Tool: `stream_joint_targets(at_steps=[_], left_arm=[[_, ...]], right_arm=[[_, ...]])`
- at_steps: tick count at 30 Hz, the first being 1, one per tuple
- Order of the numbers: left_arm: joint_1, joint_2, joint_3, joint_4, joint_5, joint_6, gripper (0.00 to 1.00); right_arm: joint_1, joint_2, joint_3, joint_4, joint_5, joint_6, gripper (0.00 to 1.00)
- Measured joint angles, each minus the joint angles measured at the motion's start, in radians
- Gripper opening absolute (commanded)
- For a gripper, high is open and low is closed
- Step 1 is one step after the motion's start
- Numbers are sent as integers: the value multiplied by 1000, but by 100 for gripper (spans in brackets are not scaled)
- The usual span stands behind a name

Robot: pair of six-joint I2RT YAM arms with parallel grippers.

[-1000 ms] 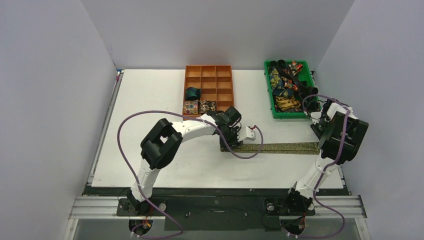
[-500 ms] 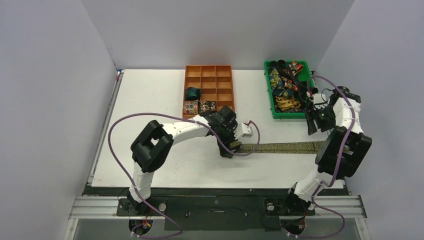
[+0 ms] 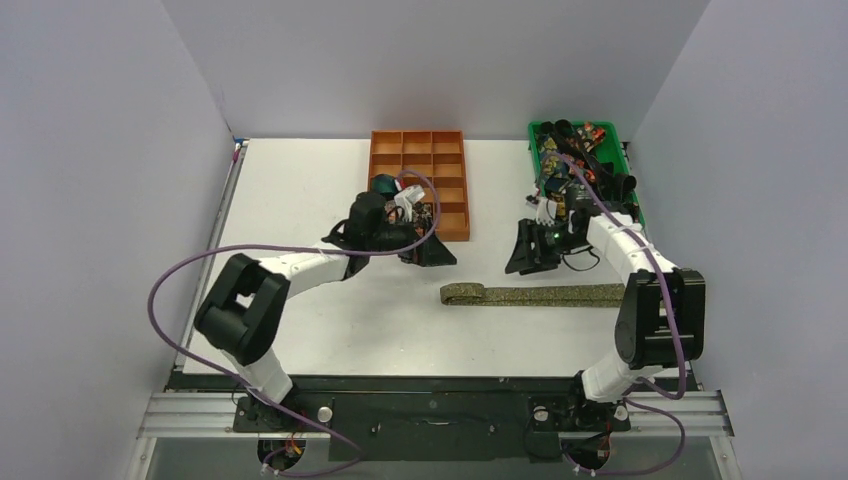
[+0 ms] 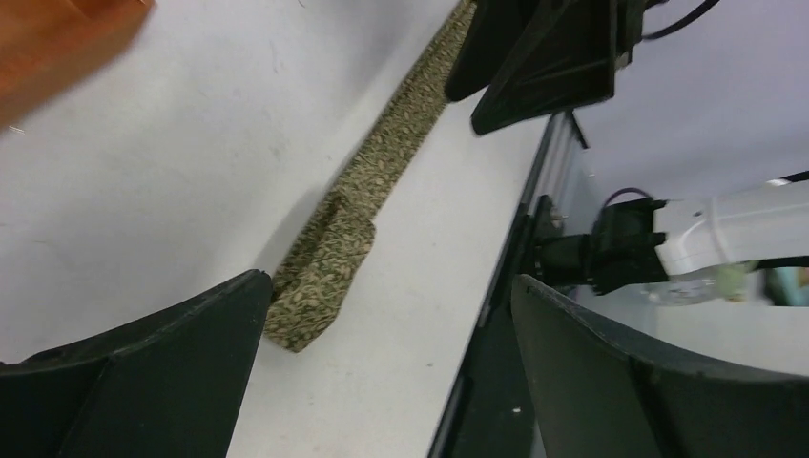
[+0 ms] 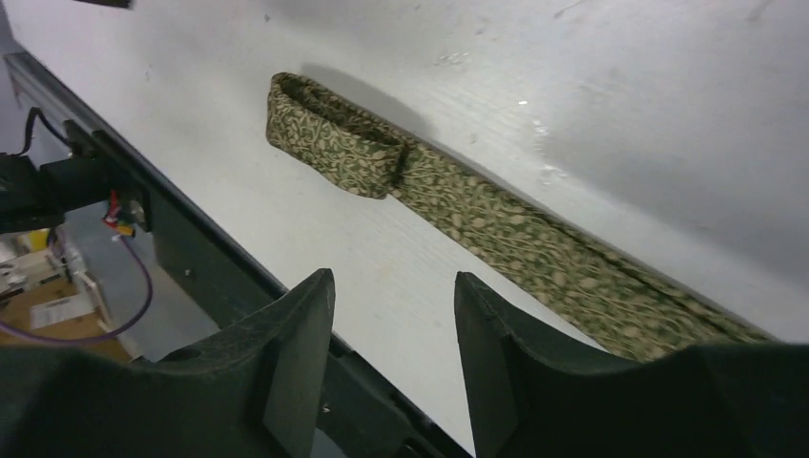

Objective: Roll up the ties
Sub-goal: Roll the tie at the center of the board.

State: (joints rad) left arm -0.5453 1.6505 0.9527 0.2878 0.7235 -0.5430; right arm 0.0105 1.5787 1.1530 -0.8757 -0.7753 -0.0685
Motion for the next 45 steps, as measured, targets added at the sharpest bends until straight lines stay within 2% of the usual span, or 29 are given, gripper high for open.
stream_joint_targets(at_steps=[10,14,22,31,33,36,40,43,45], left_arm=[[-129,229,5,296,138,-422,97],[-127,292,5,357,150,-499,97],[-126,433,6,378,159,-556,97],[-121,433,5,378,162,-542,97],[-121,432,5,377,165,-529,97],[-121,427,5,367,166,-500,97],[-121,394,7,293,153,-398,97],[-120,348,10,188,124,-285,97],[-119,319,12,114,105,-211,97]], right_arm=[[110,15,-181,192,-44,250,44],[124,17,-212,251,-39,301,41],[159,71,-221,332,-24,356,38],[220,145,-220,352,8,365,37],[220,163,-215,354,17,365,32],[220,182,-201,353,24,364,20],[226,191,-199,355,53,359,7],[227,204,-192,348,56,342,4],[227,204,-190,341,54,328,7]])
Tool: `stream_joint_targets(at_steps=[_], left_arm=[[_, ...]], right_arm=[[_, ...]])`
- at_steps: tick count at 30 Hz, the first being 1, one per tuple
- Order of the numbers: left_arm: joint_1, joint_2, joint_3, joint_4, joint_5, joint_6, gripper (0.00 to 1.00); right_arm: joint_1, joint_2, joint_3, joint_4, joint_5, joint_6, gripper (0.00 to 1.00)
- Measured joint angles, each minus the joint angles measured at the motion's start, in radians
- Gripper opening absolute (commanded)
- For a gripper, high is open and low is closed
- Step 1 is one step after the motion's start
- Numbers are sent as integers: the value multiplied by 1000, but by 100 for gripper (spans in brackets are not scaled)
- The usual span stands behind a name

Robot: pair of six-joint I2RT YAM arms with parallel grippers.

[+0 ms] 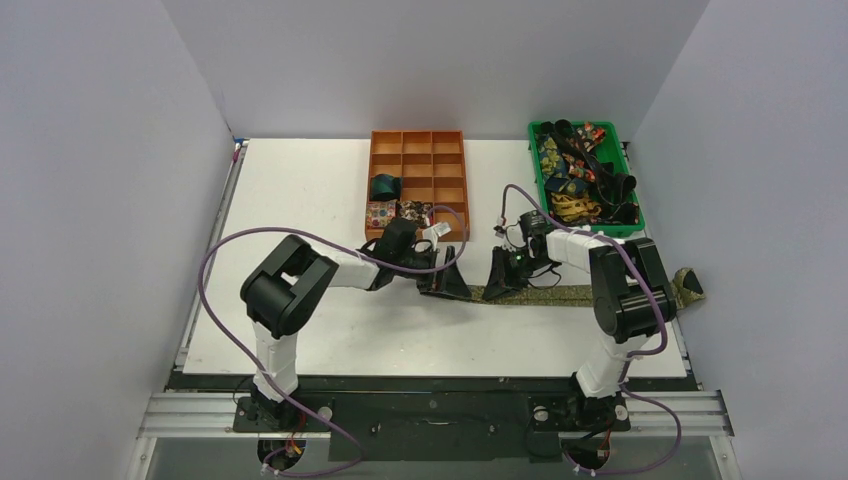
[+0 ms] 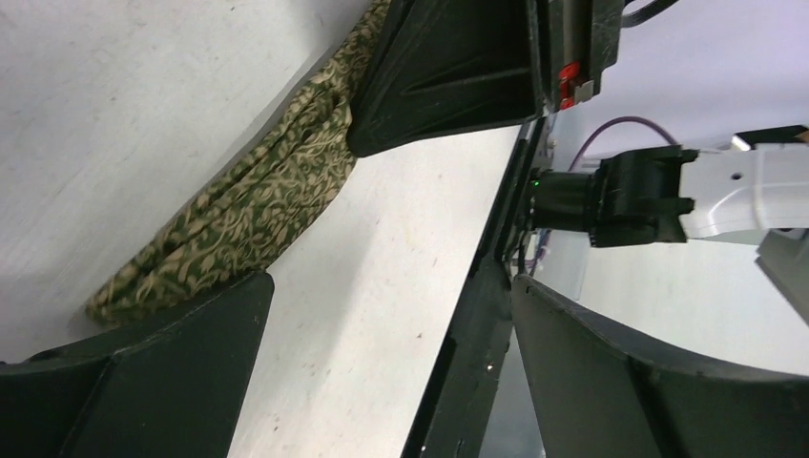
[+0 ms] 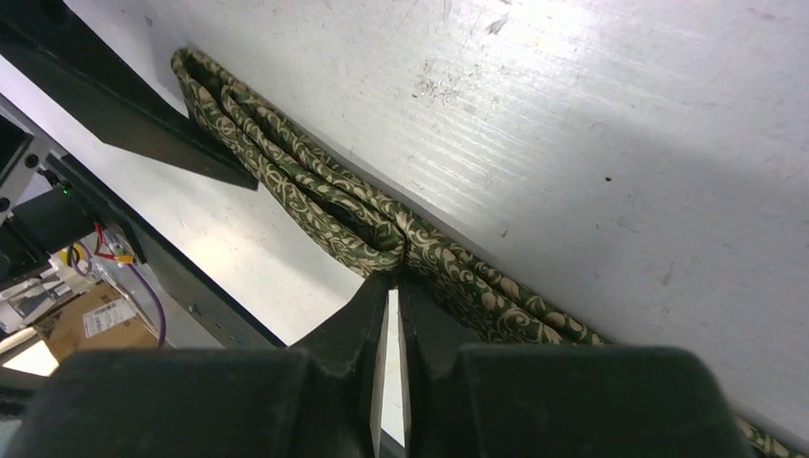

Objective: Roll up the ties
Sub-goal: Roll the tie at the center of the board.

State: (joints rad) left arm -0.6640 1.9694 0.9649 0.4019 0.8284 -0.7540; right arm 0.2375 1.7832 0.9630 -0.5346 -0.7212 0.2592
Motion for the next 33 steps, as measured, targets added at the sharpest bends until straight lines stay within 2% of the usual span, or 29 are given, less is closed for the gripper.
stream_joint_targets(at_steps=[3,4,8,12,19,25,29,33], left_arm=[[6,-16,4,-78,-11,79,97],[10,-16,4,-95,-9,93,97],[16,-24,3,-116,-6,117,97],[18,-24,2,-116,-4,118,97],[19,-24,2,-117,0,114,97],[29,-50,1,-168,-4,149,97],[37,-164,-8,-305,-41,307,97],[30,-387,-40,-395,-108,582,97]], right_arm=[[0,-1,1,-17,-10,-29,15],[0,-4,1,-23,-13,-35,20],[0,-47,2,-58,-17,-58,29],[5,-93,31,-69,-19,-61,30],[43,-48,65,-24,-19,-51,28],[53,54,89,-50,-33,-95,13],[53,89,132,-107,-34,-177,8],[66,114,167,-167,-35,-277,4]])
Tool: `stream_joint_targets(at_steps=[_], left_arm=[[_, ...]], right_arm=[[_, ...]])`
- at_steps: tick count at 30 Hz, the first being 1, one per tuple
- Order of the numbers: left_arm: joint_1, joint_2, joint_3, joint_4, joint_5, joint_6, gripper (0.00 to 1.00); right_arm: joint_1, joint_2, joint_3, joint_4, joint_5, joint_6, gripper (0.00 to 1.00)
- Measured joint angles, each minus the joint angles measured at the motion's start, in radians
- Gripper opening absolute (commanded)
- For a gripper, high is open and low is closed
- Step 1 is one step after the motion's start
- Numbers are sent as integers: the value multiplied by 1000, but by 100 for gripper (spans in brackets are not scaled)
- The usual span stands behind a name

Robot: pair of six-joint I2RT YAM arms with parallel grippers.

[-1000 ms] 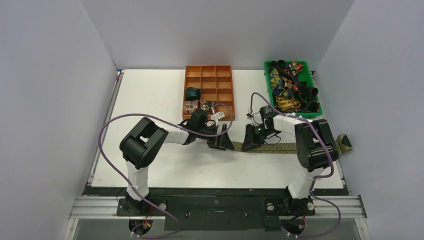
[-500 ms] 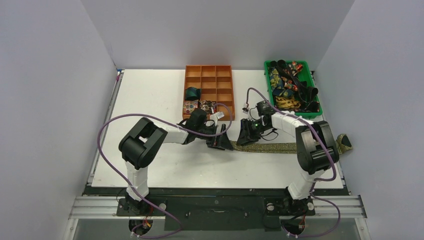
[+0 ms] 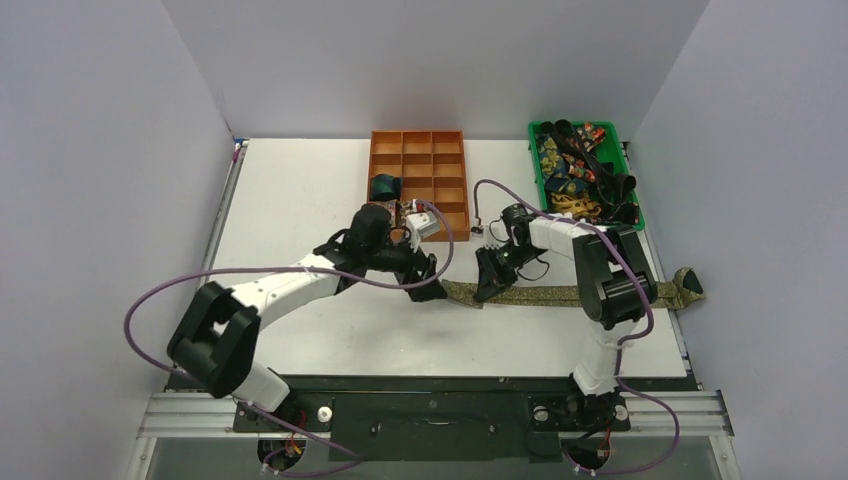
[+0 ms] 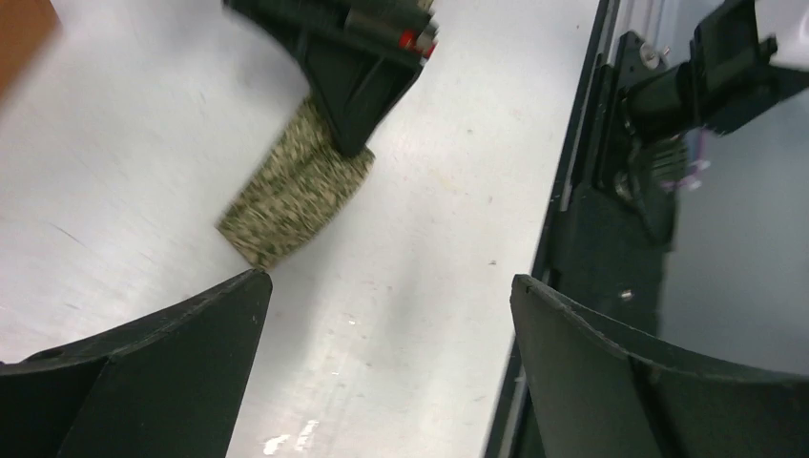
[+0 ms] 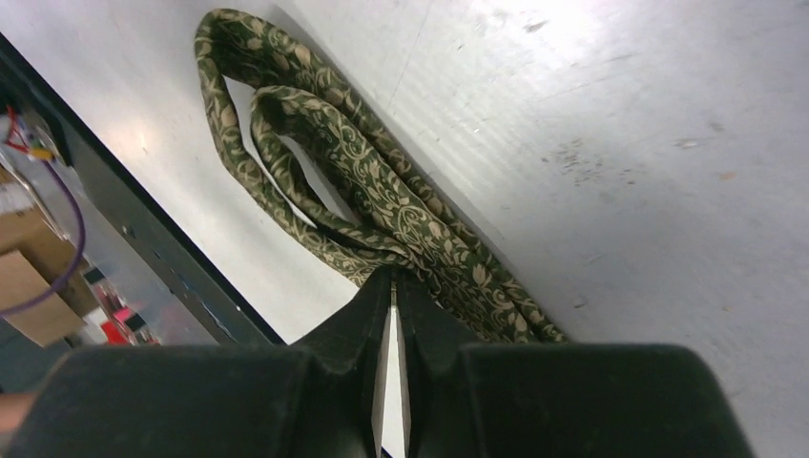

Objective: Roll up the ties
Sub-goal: Roll the tie at the center of the board.

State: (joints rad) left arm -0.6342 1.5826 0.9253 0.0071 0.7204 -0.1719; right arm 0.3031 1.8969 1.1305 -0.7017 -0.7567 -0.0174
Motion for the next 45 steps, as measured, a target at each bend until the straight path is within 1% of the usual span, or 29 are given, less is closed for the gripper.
stream_joint_targets(at_steps=[1,4,7,9,11,14,17,21,22,23,24,25,26,27,28,29,30,36,39,41,45], left_arm=[[-7,-51,-8,-10,-13,69,97],[-48,-139,-23,-29,-49,255,98],[-106,-142,-42,-34,-89,416,97],[-143,-114,-60,-35,-122,518,97],[-167,-63,-61,-36,-149,601,97],[-171,24,-45,-46,-179,693,97],[-172,109,5,-63,-206,773,97],[-186,179,80,-67,-237,859,97],[-191,190,98,-67,-242,878,99],[-197,201,116,-66,-245,898,96],[-202,212,133,-66,-246,917,86],[-205,220,145,-66,-246,929,81],[-210,233,163,-68,-246,947,73],[-214,246,178,-72,-246,962,70],[-217,257,191,-80,-246,972,64],[-220,270,205,-90,-245,987,62],[-223,282,217,-101,-245,998,57],[-235,324,246,-164,-242,1025,47],[-236,332,246,-193,-243,1020,38],[-234,332,246,-200,-242,1001,35],[-216,332,246,-187,-232,909,32]], right_arm=[[5,5,4,-15,0,-24,4],[19,21,15,-73,-4,-83,3],[20,26,26,-117,-1,-126,7],[20,26,31,-138,5,-143,14],[20,25,38,-154,8,-149,20],[17,11,49,-168,8,-147,21],[1,-28,64,-182,1,-139,22],[-58,-84,98,-194,-14,-132,21],[-77,-92,103,-194,-16,-131,21],[-98,-97,105,-195,-15,-128,20],[-115,-97,105,-196,-10,-127,20],[-126,-96,105,-198,-2,-127,18],[-142,-95,105,-201,14,-124,17],[-149,-95,105,-203,27,-122,16],[-152,-95,105,-203,41,-119,15],[-151,-94,105,-204,52,-117,15],[-148,-90,104,-204,61,-114,15],[-126,-31,90,-197,129,-102,15],[-125,-3,77,-195,165,-103,15],[-125,10,74,-197,169,-103,15],[-125,10,72,-199,168,-114,15]])
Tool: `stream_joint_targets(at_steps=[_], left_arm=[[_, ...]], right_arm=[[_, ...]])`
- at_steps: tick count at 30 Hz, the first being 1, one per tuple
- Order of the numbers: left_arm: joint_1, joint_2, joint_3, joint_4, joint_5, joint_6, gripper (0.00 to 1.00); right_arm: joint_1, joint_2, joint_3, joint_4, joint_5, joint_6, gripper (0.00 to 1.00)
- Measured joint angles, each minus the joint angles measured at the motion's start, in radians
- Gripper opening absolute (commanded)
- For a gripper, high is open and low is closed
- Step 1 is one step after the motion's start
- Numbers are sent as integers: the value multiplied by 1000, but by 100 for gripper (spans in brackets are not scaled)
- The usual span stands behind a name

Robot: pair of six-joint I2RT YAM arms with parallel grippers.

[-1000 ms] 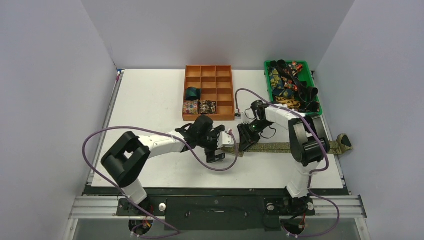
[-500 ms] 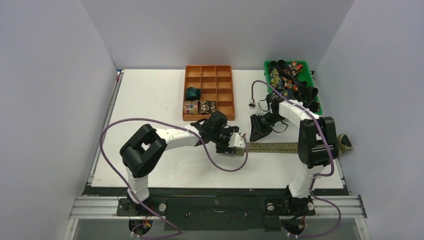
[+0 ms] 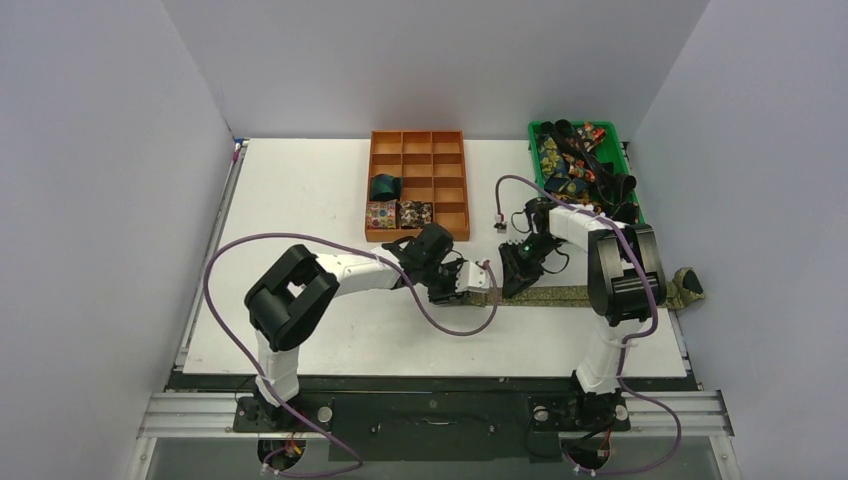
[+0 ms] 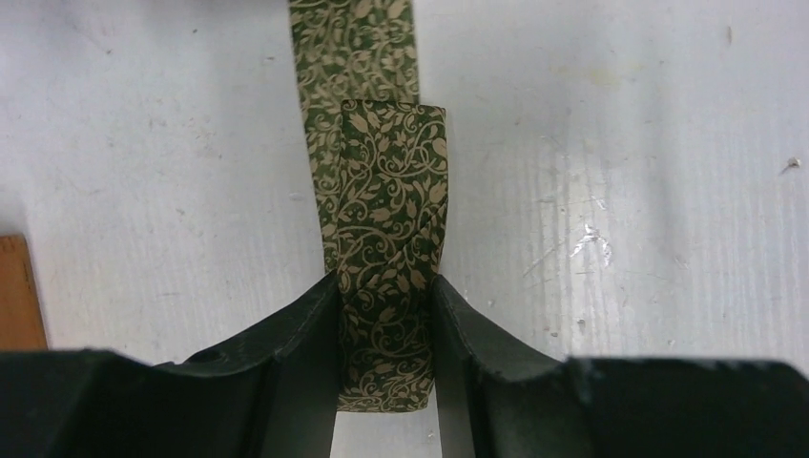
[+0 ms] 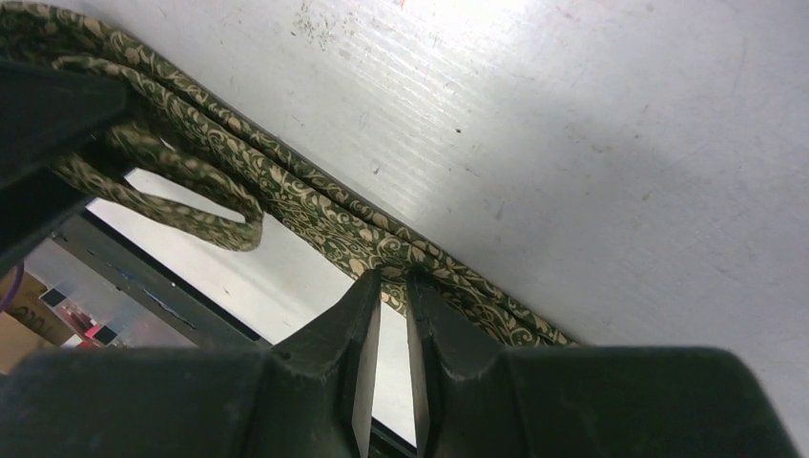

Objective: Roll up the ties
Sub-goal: Roll the tie at the center of the board.

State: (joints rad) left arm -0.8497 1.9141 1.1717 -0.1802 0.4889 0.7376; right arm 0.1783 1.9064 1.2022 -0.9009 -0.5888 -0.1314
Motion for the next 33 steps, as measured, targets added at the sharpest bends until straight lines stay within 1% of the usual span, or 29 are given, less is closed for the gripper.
stream_joint_targets(at_steps=[4,8,13,18,21,26,27,29,31,32,33], left_arm=[[23,0,0,15,4,-78,32],[27,2,1,12,5,-126,33],[27,28,11,-3,6,-132,35],[28,53,53,-29,9,-136,36],[33,64,69,-36,16,-152,36],[49,73,79,-41,42,-175,37],[51,73,79,-41,44,-177,38],[53,74,79,-41,51,-179,44],[55,75,80,-42,57,-186,54],[56,76,81,-42,62,-193,63],[60,76,81,-41,67,-204,67]], right_arm=[[0,-1,-2,-5,-3,-17,16],[8,-7,-2,-10,-4,-30,17],[36,-36,8,-24,-32,-24,16],[61,-96,11,10,-142,76,13],[72,-100,3,57,-204,145,12],[85,-86,-43,127,-246,227,13],[87,-80,-47,147,-251,247,13],[93,-61,-49,182,-256,277,12],[105,-39,-49,214,-253,298,10],[112,-27,-48,225,-246,303,9],[116,-15,-48,231,-238,305,6]])
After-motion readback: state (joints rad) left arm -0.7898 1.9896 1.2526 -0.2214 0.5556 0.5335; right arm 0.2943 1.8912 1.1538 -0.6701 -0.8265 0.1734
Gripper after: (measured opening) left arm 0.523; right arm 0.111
